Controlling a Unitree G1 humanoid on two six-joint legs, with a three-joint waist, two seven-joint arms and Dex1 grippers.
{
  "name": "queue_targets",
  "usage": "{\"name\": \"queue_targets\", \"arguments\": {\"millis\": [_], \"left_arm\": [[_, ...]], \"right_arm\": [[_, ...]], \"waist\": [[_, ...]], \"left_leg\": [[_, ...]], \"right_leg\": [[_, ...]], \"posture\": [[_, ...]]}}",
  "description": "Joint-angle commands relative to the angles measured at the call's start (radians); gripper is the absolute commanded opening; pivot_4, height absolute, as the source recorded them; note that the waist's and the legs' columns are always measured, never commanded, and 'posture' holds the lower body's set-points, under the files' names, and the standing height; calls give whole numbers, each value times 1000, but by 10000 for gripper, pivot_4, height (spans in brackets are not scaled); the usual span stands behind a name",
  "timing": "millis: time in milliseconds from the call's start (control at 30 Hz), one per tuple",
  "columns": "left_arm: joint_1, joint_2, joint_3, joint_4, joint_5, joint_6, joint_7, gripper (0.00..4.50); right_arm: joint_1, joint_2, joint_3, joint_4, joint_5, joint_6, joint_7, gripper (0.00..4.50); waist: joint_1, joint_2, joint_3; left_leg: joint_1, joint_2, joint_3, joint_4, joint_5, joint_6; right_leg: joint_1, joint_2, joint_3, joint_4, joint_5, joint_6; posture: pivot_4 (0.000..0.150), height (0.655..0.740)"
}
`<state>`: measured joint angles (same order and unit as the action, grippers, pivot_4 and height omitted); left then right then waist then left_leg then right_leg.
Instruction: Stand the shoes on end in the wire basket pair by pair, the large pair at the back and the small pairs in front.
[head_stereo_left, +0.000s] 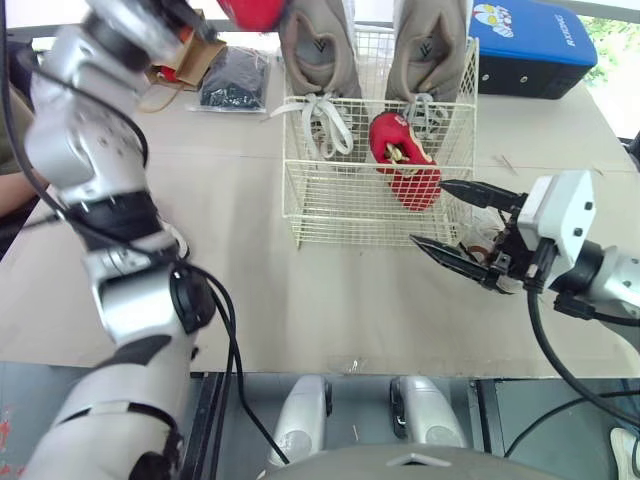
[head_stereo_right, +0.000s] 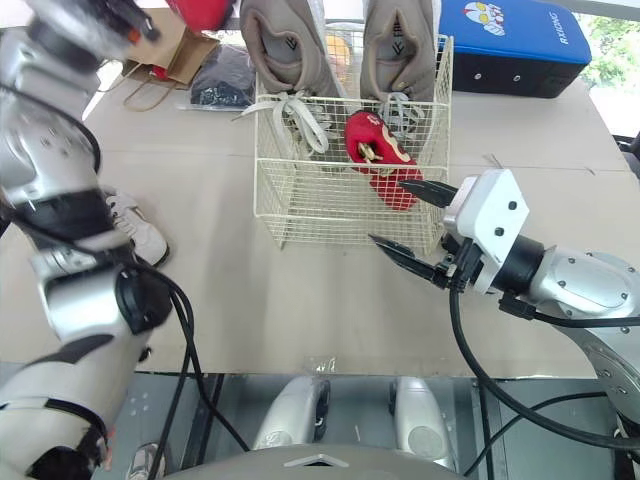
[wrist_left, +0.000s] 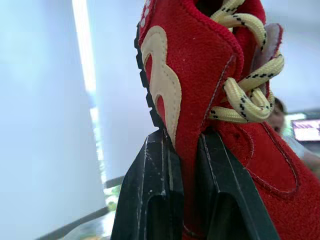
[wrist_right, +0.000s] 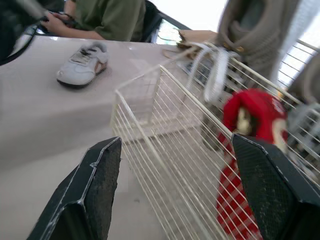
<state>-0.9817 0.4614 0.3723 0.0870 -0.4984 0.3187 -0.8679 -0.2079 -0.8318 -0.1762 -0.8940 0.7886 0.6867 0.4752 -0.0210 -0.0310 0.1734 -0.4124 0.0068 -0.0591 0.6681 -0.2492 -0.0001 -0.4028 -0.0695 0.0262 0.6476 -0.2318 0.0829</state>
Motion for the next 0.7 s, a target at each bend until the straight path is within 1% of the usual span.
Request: {"name": "queue_targets", "arguments": {"millis": [33,133,300,467,567,633,700], "left_arm": [[30,-27,23,-139,-62,-46,77,1077],[128,-72,-30,-193,-25,-110,100,1077],[245,-141,-131,-132,156,-421,131,1077],[272,-212,-211,37,299,-703,188,1077],[256,-225,-242,140,360,-834,221,1077],[243,-222,-260,224,423,-924,262,1077],[238,-216,-271,290,457,-986,290,1077]], "right_arm": [[14,-16,-55,-33,2,-16,7,33684],[23,-21,-62,-38,5,-12,6,33684],[20,-21,-60,-44,6,-8,-3,33684],[17,-19,-54,-52,7,1,-19,33684],[20,-22,-62,-63,14,10,-28,33684],[28,-26,-74,-70,22,15,-33,33684],[33,-29,-81,-77,28,22,-41,33684]], "waist": [[4,0,0],[8,1,0],[19,0,-1],[32,0,-1],[32,0,-1],[33,0,-1],[33,0,-1]], "left_leg": [[0,0,-1,0,0,0],[0,0,-1,1,0,0],[0,-1,-1,1,0,0],[-1,-2,-2,1,0,0],[-1,-2,-2,1,0,0],[-1,-2,-2,1,0,0],[-1,-2,-2,1,0,0]], "right_leg": [[0,0,-1,1,0,0],[1,0,-1,0,0,0],[3,-1,-2,-4,0,0],[3,-1,-3,-4,0,0],[3,-1,-3,-4,0,0],[3,-1,-3,-4,0,0],[3,-1,-3,-4,0,0]], "posture": [[1500,7400],[1500,7400],[1500,7400],[1500,7400],[1500,7400],[1500,7400],[1500,7400]]}}
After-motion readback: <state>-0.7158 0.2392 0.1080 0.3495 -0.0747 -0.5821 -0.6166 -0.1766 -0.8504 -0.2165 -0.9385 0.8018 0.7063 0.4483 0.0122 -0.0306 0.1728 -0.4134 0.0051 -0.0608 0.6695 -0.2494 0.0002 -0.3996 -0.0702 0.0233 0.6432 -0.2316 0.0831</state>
